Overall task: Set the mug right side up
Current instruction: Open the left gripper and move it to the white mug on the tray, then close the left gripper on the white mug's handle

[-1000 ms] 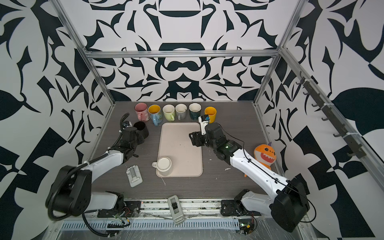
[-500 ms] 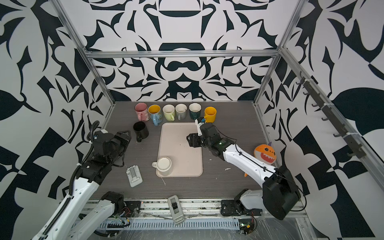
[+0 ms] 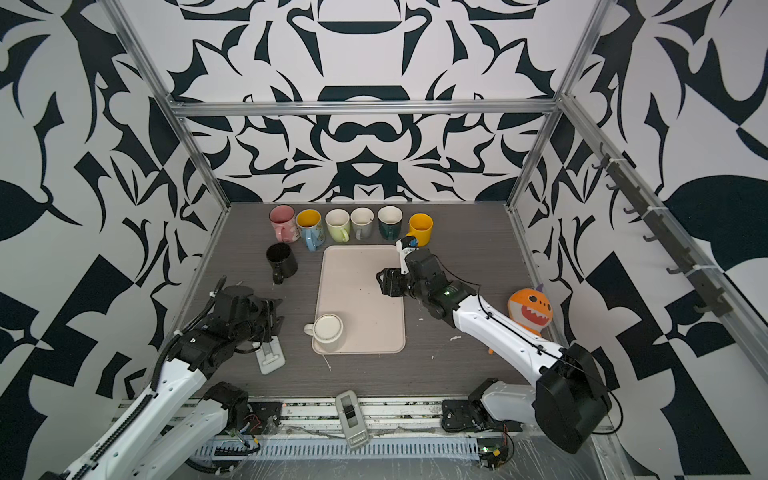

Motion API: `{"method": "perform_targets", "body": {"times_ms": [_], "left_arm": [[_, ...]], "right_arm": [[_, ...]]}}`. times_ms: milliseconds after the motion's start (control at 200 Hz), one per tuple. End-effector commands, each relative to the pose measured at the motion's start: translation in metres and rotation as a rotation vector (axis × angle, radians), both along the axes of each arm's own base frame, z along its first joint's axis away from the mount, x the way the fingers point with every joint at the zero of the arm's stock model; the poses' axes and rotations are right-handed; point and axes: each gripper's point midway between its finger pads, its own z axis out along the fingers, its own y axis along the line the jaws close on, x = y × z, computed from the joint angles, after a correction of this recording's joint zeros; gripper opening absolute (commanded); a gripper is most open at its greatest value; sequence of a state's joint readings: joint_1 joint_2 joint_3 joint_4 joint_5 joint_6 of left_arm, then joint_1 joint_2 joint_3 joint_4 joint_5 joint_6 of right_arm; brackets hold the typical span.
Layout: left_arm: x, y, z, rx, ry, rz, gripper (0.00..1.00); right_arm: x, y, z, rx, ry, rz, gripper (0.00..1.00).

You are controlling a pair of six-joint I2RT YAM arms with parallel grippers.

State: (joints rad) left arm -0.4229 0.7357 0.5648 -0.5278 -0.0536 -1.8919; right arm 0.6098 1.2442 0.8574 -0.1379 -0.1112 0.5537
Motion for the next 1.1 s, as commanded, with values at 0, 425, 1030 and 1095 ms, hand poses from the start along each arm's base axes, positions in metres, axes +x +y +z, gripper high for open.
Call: {"method": "perform_targets", "body": {"times_ms": [0,425,1030,1095], "left_arm": [[-0.016,-0.009,-0.019,-0.046,0.135,0.039,0.50],[-0.035,-0.032,-0.051,-0.042,0.306,-0.025,0.49],[-0.011,-0.060,-0.063,-0.057,0.308,-0.083,0.49],[-0.009,-0.063,-0.064,-0.055,0.313,-0.095,0.47]], "right_arm": [[0.000,-0.003,0.007,0.030,-0.012,-0.021,0.67],[0.001,0.000,-0.002,0.042,0.025,-0.030,0.66],[0.001,0.001,-0.012,0.032,0.046,-0.030,0.66],[0.001,0.001,-0.012,0.031,0.043,-0.029,0.66]]}}
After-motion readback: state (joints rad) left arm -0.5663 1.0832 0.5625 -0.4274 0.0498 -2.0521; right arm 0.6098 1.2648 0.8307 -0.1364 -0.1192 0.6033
